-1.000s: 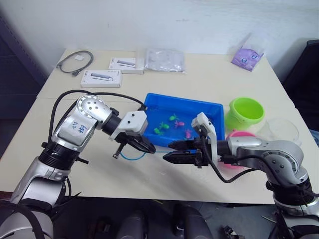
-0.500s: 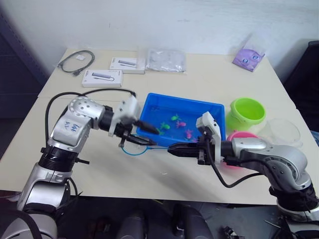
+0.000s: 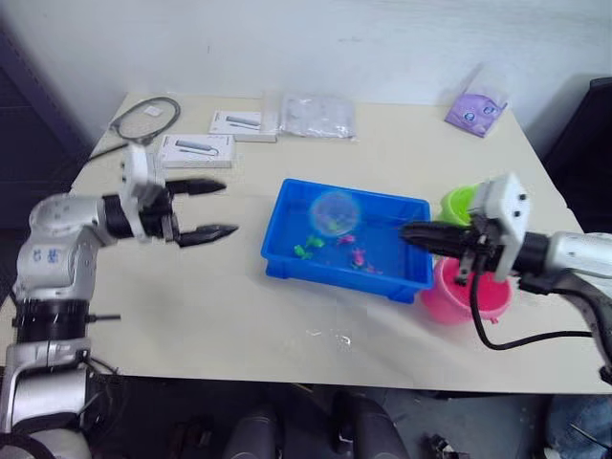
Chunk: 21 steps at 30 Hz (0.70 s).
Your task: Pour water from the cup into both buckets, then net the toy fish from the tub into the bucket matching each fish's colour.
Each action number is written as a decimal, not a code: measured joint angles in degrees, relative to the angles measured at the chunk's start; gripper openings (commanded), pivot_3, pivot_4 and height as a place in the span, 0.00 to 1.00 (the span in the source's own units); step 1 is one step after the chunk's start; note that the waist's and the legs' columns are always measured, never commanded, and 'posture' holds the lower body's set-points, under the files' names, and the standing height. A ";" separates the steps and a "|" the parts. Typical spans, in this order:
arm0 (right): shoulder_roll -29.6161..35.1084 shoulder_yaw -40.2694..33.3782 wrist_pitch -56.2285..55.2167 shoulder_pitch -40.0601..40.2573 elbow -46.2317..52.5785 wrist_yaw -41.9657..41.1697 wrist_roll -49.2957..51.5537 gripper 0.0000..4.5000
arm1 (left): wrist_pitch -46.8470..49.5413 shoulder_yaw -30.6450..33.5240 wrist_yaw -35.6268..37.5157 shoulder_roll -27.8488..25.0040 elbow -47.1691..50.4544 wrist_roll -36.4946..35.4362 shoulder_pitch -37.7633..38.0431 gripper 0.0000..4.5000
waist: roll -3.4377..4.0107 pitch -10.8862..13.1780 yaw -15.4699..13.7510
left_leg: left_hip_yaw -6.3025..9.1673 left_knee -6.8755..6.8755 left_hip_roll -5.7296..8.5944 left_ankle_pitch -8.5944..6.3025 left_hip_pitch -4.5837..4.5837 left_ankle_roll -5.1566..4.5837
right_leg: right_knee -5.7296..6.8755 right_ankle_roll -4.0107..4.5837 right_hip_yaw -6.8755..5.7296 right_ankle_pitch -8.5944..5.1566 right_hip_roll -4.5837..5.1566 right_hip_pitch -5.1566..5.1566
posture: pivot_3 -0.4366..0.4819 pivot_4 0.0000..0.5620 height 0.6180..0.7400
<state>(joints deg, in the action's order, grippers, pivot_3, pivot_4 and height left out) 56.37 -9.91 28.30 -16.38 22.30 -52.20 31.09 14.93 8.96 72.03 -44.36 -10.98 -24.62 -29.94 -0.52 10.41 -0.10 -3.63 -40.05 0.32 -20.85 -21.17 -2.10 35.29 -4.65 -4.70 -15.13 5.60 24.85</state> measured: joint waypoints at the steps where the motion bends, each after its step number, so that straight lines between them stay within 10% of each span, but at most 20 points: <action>1: 1.30 -0.03 -3.72 1.17 -2.04 -1.74 -2.65 0.00 | -0.80 0.00 0.39 -0.39 0.48 0.23 2.90 0.98 | 0.00 0.00 0.01 | 0.00 0.00 -0.01 0.00 0.00 0.00 | 0.00 0.00 0.00 0.00 0.00 0.00 | 0.48 0.27 1.00; 10: 4.12 5.79 -33.34 -2.04 -18.48 -11.70 -20.15 0.00 | -0.46 0.06 -1.75 0.19 7.24 -0.69 10.90 0.98 | 0.02 0.01 0.36 | -0.03 -0.04 -0.03 0.01 0.16 0.03 | 0.09 -0.01 0.08 0.01 0.06 -0.07 | 0.48 0.27 1.00; 21: 0.03 15.74 -43.82 -13.01 -29.92 -15.19 -28.94 0.00 | 2.05 -0.02 -3.79 0.88 10.48 -1.62 11.91 0.98 | 0.04 0.02 0.29 | -0.01 -0.05 -0.05 0.02 0.16 0.09 | 0.13 0.02 0.06 -0.01 0.09 -0.07 | 0.48 0.27 1.00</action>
<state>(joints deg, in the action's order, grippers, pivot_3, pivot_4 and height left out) 56.39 5.83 -15.52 -29.39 -7.61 -67.40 2.15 16.97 8.94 68.24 -43.48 -0.50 -26.25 -18.03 -0.48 10.43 0.19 -3.64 -40.10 0.27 -20.83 -21.01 -2.02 35.42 -4.63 -4.63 -15.14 5.69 24.79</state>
